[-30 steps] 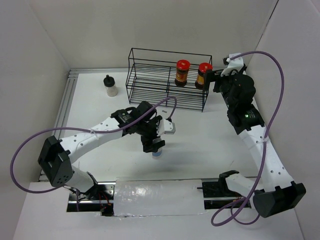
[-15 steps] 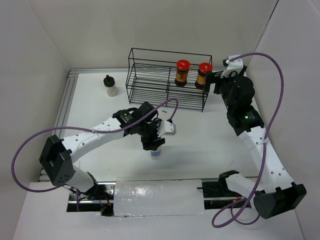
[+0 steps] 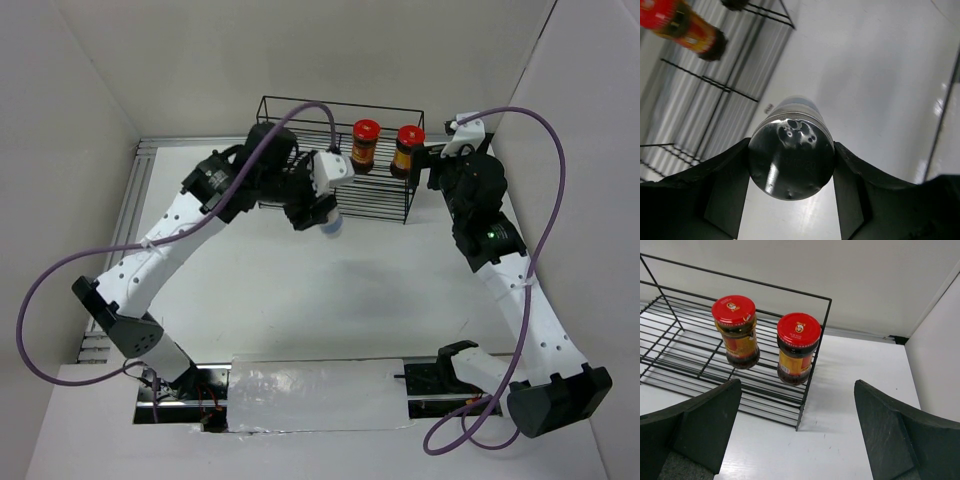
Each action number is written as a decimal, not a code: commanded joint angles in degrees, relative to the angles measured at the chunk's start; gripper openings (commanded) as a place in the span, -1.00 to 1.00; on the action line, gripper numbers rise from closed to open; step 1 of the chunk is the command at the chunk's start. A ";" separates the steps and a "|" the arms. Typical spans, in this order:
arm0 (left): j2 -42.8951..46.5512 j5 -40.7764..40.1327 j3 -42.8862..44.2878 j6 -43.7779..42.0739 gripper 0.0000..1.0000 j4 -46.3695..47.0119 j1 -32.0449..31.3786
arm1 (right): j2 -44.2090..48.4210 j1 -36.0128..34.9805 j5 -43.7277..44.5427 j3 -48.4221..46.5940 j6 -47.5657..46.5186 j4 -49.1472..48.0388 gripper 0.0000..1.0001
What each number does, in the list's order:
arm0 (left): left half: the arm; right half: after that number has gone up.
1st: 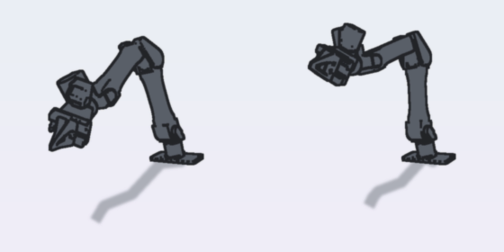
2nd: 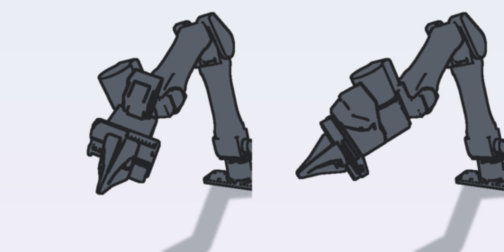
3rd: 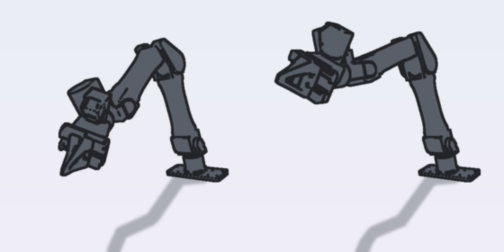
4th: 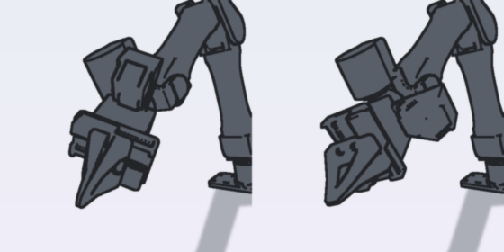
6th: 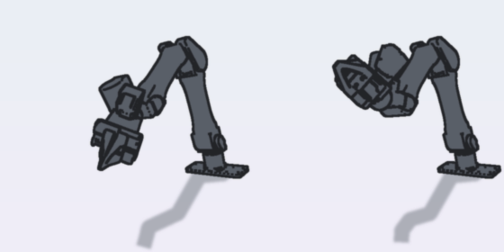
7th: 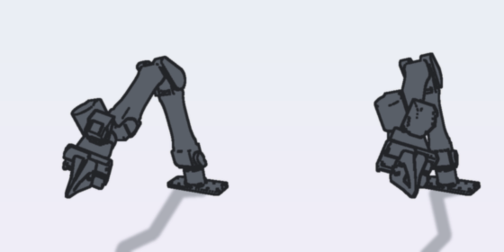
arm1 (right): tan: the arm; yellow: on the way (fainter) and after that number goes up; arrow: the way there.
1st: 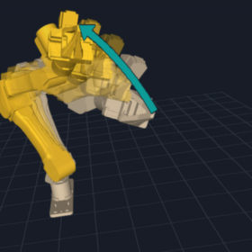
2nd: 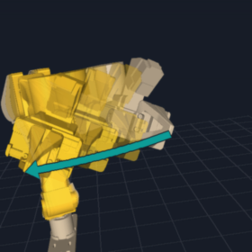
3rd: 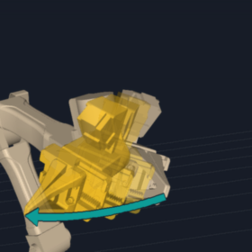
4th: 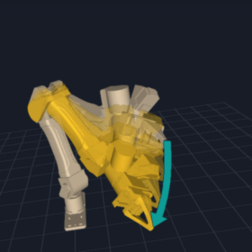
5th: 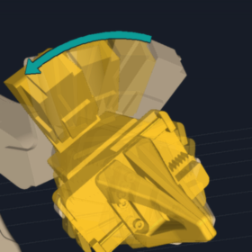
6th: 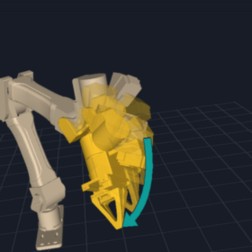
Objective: Organize the condiment bottles
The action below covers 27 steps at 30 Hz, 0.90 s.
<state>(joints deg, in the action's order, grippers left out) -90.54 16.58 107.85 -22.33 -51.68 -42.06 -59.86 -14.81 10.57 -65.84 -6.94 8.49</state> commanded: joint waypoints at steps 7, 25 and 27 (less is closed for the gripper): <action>-8.95 -6.11 21.43 2.20 -1.00 12.53 9.45 | 0.62 0.04 0.95 1.33 0.26 -1.02 1.00; -19.67 -6.30 22.58 2.99 -1.00 20.13 14.81 | 4.04 0.04 2.35 3.09 1.58 4.69 1.00; -20.02 -6.30 22.23 3.34 -1.00 18.73 15.17 | 4.75 0.13 2.53 3.79 1.75 4.87 1.00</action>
<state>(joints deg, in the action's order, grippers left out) -111.70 9.43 127.83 -20.49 -37.01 -28.16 -57.58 -14.79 11.94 -62.61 -5.82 12.25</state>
